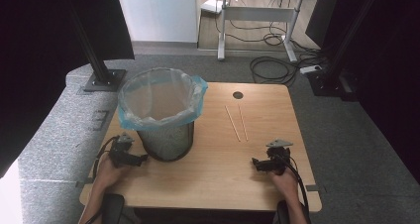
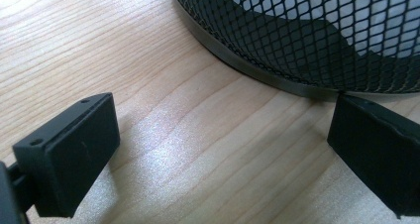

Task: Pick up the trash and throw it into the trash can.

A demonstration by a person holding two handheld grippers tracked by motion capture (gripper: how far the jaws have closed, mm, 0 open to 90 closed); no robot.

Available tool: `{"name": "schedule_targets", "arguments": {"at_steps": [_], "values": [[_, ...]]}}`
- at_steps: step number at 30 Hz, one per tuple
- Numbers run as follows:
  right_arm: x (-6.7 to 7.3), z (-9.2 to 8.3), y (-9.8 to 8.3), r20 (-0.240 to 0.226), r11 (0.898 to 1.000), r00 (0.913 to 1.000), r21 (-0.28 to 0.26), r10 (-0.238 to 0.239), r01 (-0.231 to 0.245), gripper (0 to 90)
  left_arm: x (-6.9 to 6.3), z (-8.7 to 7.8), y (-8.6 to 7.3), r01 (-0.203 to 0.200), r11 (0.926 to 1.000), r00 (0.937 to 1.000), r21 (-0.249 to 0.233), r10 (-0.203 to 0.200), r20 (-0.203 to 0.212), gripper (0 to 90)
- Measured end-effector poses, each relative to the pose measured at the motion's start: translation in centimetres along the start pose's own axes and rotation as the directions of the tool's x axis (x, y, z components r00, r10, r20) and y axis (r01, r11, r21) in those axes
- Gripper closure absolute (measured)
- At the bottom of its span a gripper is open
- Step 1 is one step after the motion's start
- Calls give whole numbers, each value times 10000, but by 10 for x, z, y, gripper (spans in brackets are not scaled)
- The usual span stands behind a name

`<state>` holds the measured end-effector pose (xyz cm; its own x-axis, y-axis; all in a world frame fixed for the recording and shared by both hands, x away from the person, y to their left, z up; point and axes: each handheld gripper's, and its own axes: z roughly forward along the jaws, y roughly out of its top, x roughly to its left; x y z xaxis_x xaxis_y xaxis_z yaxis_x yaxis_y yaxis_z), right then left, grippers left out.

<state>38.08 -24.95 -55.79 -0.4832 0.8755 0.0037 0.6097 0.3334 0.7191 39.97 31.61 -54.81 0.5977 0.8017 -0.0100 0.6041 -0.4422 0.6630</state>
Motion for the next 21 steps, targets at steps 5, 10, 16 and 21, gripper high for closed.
{"name": "schedule_targets", "arguments": {"at_steps": [5, 10, 16, 21], "values": [[0, 0, 0, -1, 10000, 10000, 1, -4, 4, 0, 0, 0, 0, -6, 10000, 10000, 2, 6, -3, 0], [0, 0, 0, 2, 10000, 10000, 1, -6, 6, 0, 0, 0, 0, -2, 10000, 10000, 0, 2, -4, 0], [0, 0, 0, 11, 10000, 10000, 0, 6, -6, 0, 0, 0, 0, 1, 10000, 10000, 1, -1, -3, 0], [0, 0, 1, -41, 10000, 10000, 86, -15, 15, 11, 0, 0, 0, 7, 10000, 10000, 0, -7, -2, 0]]}}
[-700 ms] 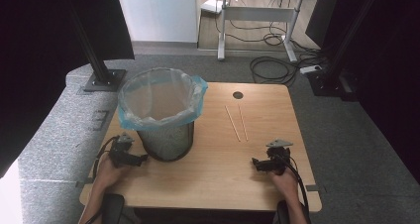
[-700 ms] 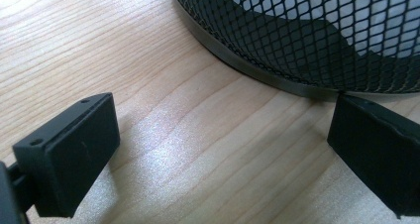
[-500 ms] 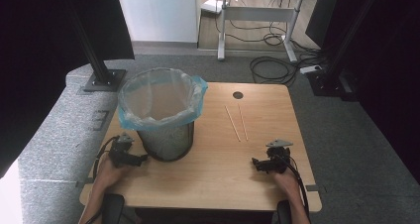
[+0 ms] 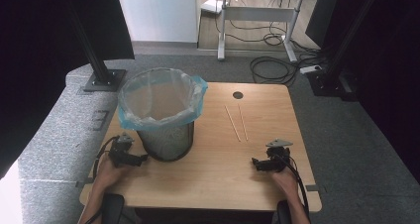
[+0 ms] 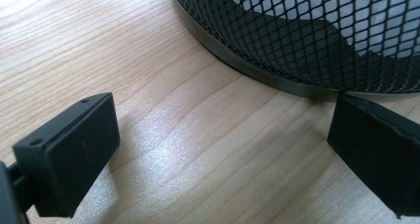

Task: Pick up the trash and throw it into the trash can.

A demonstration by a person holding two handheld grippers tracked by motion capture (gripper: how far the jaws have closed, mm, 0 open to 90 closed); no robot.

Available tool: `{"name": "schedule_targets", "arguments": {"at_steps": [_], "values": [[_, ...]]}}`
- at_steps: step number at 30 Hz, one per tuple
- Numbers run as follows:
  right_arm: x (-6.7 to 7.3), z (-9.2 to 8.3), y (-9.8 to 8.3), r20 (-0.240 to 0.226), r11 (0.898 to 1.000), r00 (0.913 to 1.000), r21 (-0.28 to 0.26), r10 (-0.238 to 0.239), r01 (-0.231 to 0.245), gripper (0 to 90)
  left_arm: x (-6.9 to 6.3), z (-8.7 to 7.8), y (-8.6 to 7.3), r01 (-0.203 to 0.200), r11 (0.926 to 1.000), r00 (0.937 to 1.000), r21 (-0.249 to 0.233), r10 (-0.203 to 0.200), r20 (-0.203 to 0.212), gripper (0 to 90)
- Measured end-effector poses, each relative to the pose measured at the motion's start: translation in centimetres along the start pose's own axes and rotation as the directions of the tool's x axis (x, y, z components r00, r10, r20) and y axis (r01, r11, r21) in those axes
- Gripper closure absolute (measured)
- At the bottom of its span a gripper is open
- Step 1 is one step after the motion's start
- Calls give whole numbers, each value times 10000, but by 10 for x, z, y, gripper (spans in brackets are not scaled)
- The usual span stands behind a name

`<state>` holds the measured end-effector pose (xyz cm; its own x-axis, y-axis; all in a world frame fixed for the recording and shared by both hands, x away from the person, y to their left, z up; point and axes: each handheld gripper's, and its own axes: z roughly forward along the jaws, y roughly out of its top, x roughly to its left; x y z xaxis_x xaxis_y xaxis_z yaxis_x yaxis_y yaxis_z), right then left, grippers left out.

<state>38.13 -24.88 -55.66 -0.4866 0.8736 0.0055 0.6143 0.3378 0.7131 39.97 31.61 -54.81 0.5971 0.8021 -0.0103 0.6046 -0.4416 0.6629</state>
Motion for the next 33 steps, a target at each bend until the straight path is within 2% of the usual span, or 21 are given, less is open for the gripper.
{"name": "schedule_targets", "arguments": {"at_steps": [1, 2, 4, 12, 14, 15, 16, 19, 20, 22, 23, 26, 30, 32, 33], "values": [[0, 0, 0, 0, 10000, 10000, 0, 0, 0, 11, 0, 0, 0, 0, 10000, 10000, 0, 0, 0, 0], [-1, -1, 3, -127, 9999, 9999, 116, -103, 104, 95, 0, 0, 0, 1, 10000, 10000, 0, -1, 2, 0], [-1, -2, 8, -229, 9995, 9995, 223, -211, 216, 122, 0, 0, 0, 0, 10000, 10000, 0, 0, 2, 0], [-3, 6, 28, -342, 9990, 9993, 417, -149, 163, 123, 0, 0, 0, 2, 10000, 10000, -2, -2, -1, 0], [-5, 11, 40, -308, 9996, 9995, 277, 20, -11, 125, 0, 0, 0, 6, 10000, 10000, -2, -6, 0, 0], [-5, 11, 40, -308, 9996, 9995, 277, 20, -11, 125, 0, 0, 0, 6, 10000, 10000, -2, -6, 0, 0], [-5, 16, 46, -305, 9996, 9992, 127, 240, -237, 140, 0, 0, 0, 6, 10000, 10000, -3, -6, 1, 0], [-5, 22, 51, -183, 9992, 9994, 284, 280, -275, 160, 0, 0, 0, 10, 10000, 10000, -3, -10, 0, 0], [-5, 28, 55, -129, 9991, 9995, 291, 303, -299, 212, 0, 0, 0, 10, 10000, 10000, -5, -10, 0, 0], [-6, 31, 57, -105, 9988, 9992, 310, 391, -387, 223, 0, 0, 0, 12, 10000, 10000, -6, -12, 0, 0], [-6, 36, 63, -65, 9982, 9984, 212, 554, -552, 284, 0, 0, 0, 15, 10000, 10000, -7, -15, 3, 0], [-6, 40, 69, -59, 9985, 9985, 102, 542, -542, 326, 0, 0, 0, 13, 10000, 10000, -6, -13, 2, 0], [0, 53, 83, 227, 9996, 9995, 181, 206, -210, 417, 0, 0, 0, 12, 10000, 10000, -3, -12, 3, 0], [0, 56, 84, 325, 9994, 9992, 252, 232, -240, 433, 0, 0, 0, 7, 10000, 10000, -1, -7, 1, 0], [1, 61, 87, 304, 9985, 9986, 345, 425, -436, 490, 0, 0, 0, 7, 10000, 10000, -2, -7, 1, 0]]}}
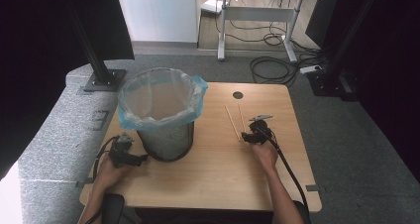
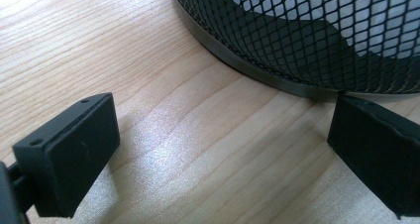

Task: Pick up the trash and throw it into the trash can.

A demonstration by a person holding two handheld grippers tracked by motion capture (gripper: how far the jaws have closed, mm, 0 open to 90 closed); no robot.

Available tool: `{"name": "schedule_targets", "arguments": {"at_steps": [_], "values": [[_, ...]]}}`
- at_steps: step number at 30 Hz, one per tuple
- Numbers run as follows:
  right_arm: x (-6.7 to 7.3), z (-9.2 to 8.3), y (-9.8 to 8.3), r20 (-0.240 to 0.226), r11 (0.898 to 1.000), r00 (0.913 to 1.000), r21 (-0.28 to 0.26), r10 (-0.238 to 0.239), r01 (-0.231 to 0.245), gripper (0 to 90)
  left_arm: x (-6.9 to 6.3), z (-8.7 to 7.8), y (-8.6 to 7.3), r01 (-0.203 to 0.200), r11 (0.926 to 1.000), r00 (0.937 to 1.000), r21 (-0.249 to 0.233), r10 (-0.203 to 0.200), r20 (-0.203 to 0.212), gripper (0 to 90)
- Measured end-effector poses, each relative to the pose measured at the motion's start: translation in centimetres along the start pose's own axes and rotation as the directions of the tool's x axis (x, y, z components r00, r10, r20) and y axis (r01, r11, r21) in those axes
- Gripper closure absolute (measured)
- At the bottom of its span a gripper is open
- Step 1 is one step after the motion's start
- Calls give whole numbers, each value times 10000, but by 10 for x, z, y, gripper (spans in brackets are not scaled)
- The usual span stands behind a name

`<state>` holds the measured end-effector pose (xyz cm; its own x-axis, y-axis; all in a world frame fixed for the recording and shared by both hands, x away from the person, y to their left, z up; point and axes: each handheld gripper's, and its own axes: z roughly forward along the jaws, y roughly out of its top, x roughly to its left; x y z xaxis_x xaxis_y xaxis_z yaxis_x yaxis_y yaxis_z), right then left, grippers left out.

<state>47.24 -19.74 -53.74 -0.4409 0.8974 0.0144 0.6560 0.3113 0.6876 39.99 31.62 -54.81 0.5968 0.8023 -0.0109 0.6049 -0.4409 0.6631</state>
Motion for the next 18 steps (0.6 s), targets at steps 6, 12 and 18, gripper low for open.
{"name": "schedule_targets", "arguments": {"at_steps": [6, 12, 18], "values": [[-2, 4, 3, 289, 9988, 9990, 346, 337, -347, 771, 0, 0, 0, 1, 10000, 10000, -5, -1, 3, 0], [0, 0, 2, 520, 9978, 9982, 572, 296, -326, 843, 0, 1, 1, -6, 10000, 10000, 3, 6, 19, 0], [-5, -4, 2, 534, 9967, 9979, 709, 363, -400, 844, 0, 1, 1, -12, 10000, 10000, 6, 12, 18, 0]]}}
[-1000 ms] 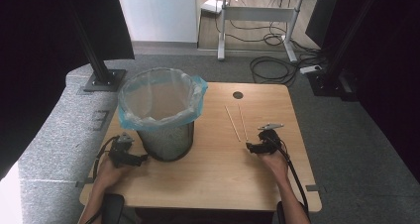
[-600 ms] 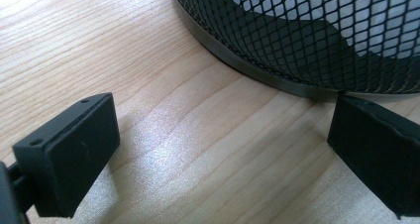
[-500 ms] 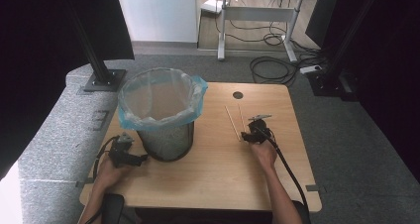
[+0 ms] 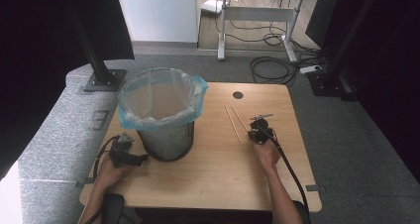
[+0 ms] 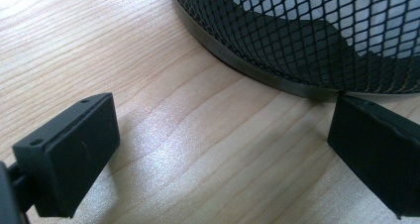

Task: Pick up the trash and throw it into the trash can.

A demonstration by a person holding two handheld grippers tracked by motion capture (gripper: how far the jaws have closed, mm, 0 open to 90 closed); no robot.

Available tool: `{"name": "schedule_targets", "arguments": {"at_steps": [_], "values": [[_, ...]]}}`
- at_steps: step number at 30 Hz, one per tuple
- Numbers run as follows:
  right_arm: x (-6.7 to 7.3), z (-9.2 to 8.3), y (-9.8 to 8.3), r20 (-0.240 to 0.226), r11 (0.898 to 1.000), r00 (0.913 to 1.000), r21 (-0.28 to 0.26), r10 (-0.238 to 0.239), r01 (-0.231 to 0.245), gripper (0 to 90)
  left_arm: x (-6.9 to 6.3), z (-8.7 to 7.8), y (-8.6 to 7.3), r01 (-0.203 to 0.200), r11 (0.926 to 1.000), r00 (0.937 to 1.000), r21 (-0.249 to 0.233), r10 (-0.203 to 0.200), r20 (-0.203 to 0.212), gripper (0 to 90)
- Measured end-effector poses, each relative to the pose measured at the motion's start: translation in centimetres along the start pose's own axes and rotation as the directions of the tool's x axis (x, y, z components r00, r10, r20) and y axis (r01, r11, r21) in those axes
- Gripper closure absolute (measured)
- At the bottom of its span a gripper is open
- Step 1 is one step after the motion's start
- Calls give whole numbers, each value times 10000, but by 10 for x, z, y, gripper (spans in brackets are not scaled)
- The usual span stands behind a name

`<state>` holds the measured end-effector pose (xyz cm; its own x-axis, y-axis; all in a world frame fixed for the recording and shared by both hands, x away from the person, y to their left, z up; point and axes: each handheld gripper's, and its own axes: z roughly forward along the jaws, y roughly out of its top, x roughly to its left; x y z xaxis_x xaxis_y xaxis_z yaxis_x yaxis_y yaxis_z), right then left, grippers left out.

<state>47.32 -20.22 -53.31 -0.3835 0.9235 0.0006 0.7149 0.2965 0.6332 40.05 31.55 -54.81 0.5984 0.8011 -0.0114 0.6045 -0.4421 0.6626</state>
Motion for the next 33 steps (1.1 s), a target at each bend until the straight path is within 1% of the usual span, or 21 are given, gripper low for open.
{"name": "schedule_targets", "arguments": {"at_steps": [2, 3, 4, 6, 7, 8, 13, 15, 17, 18, 19, 22, 24, 25, 26, 28, 29, 30, 31, 32, 33], "values": [[-2, -2, 0, -109, 10000, 9999, -74, 50, -51, 844, 0, 0, 0, -4, 10000, 10000, 2, 4, -1, 0], [-4, -8, 2, -367, 9996, 9993, -250, 102, -111, 843, 0, 0, 0, -21, 10000, 10000, 16, 21, -2, 0], [-5, -11, 4, -480, 9993, 9988, -363, 57, -74, 844, 0, 0, 0, 12, 10000, 10000, -9, -12, 5, 0], [-5, -18, 6, -829, 9989, 9965, -448, 94, -132, 843, 0, 0, 0, 21, 10000, 10000, -6, -21, -5, 0], [-5, -18, 6, -829, 9989, 9965, -448, 94, -132, 843, 0, 0, 0, 21, 10000, 10000, -6, -21, -5, 0], [-3, -25, 8, -1016, 9987, 9948, -499, -6, -45, 844, 0, 0, 0, -1, 10000, 10000, -7, 1, -17, 0], [-2, -39, 14, -1188, 9979, 9926, -631, -239, 165, 844, 0, 0, 0, 29, 10000, 10000, -4, -29, -12, 0], [-1, -49, 20, -1136, 9967, 9925, -726, -448, 367, 844, 0, 0, 0, 16, 10000, 10000, -4, -16, -33, 0], [-1, -52, 22, -1101, 9962, 9926, -759, -513, 431, 844, 0, 0, 0, 14, 10000, 10000, -1, -14, -32, 0], [-1, -60, 26, -1077, 9951, 9922, -822, -636, 549, 844, 0, 0, 0, 38, 10000, 10000, 2, -38, -20, 0], [-1, -60, 26, -1077, 9951, 9922, -822, -636, 549, 844, 0, 0, 0, 38, 10000, 10000, -3, -38, -24, 0], [-3, -73, 32, -1125, 9934, 9910, -974, -720, 611, 844, 0, 0, 0, 43, 10000, 10000, -7, -43, -30, 0], [-4, -76, 33, -1132, 9932, 9910, -992, -719, 607, 844, 0, 0, 0, 17, 10000, 10000, -2, -17, -41, 0], [-5, -84, 37, -1243, 9924, 9899, -1103, -677, 540, 844, 0, 0, 0, 21, 10000, 10000, -4, -21, -41, 0], [-5, -84, 37, -1243, 9924, 9899, -1103, -677, 540, 844, 0, 0, 0, 21, 10000, 10000, -5, -21, -42, 0], [-6, -91, 41, -1342, 9913, 9887, -1213, -667, 504, 845, 0, 0, 0, 25, 10000, 10000, -3, -25, -49, 0], [-6, -99, 45, -1391, 9896, 9873, -1319, -763, 579, 845, 0, 0, 0, 28, 10000, 10000, -3, -28, -49, 0], [-6, -99, 45, -1391, 9896, 9873, -1319, -763, 579, 845, 0, 0, 0, 28, 10000, 10000, -3, -28, -49, 0], [-6, -108, 50, -1482, 9874, 9853, -1449, -854, 638, 844, 0, 0, 0, 26, 10000, 10000, -3, -26, -52, 0], [-6, -108, 50, -1482, 9874, 9853, -1449, -854, 638, 844, 0, 0, 0, 26, 10000, 10000, -1, -26, -51, 0], [-5, -117, 55, -1545, 9859, 9835, -1520, -943, 706, 844, -1, 0, 0, 53, 10000, 10000, -1, -53, -40, 0]]}}
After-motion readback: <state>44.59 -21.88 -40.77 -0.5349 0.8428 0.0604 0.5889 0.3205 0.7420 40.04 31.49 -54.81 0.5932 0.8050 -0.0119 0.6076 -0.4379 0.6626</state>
